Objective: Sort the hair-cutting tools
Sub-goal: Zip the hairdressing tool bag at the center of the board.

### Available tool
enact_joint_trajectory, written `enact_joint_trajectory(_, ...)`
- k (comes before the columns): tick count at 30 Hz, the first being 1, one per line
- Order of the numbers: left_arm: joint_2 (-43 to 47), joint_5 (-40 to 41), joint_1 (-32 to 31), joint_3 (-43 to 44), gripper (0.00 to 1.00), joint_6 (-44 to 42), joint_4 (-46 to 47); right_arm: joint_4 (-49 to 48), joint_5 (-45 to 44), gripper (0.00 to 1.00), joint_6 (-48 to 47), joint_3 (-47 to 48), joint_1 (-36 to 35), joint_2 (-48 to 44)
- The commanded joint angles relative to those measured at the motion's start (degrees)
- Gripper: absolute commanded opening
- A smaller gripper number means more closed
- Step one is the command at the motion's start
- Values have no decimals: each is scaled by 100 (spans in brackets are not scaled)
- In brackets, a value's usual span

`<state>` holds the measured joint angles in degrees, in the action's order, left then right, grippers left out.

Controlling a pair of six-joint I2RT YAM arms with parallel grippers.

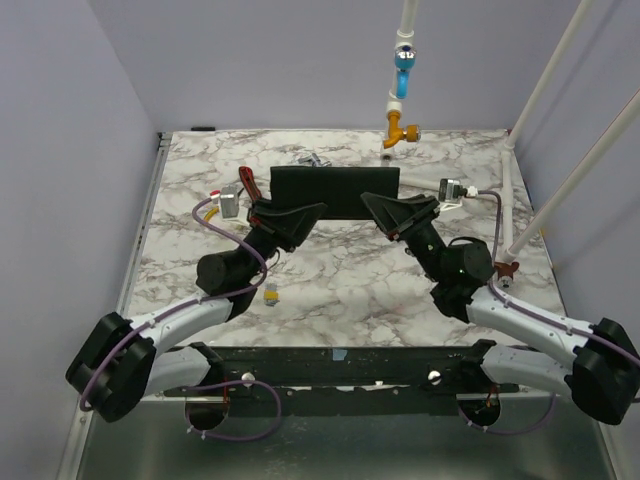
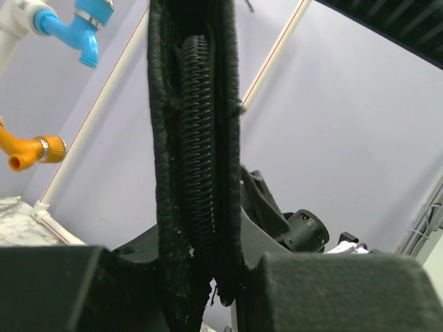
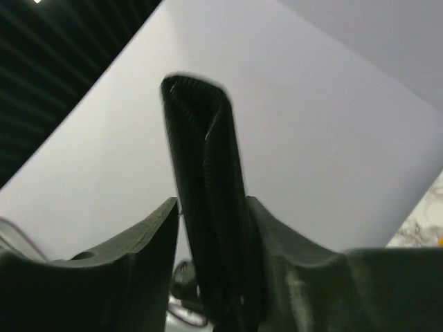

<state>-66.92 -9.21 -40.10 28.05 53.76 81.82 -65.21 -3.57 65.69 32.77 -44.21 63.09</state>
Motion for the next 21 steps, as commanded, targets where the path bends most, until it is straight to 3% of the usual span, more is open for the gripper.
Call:
enact_joint_trajectory(1, 418, -1136, 706, -118, 0, 1066, 331, 1246, 1386, 55, -919, -169, -71, -576)
enact_joint_trajectory(6, 433, -2418, 1119, 130, 0, 1915, 213, 2033, 2139, 68, -1218, 221, 61, -836)
enact_joint_trajectory(13, 114, -3814, 1593, 406, 0, 3224, 452, 2385, 3176, 71, -1322, 420, 469, -976)
enact_joint_trajectory(16, -45, -4113, 1788, 398, 0, 3701, 784, 2454, 3606, 62, -1393, 517, 545, -977)
enact_joint_trajectory(21, -79, -4137, 1952, 344, 0, 3861, 861, 2573, 4052, 28, -1371, 651, 552, -826)
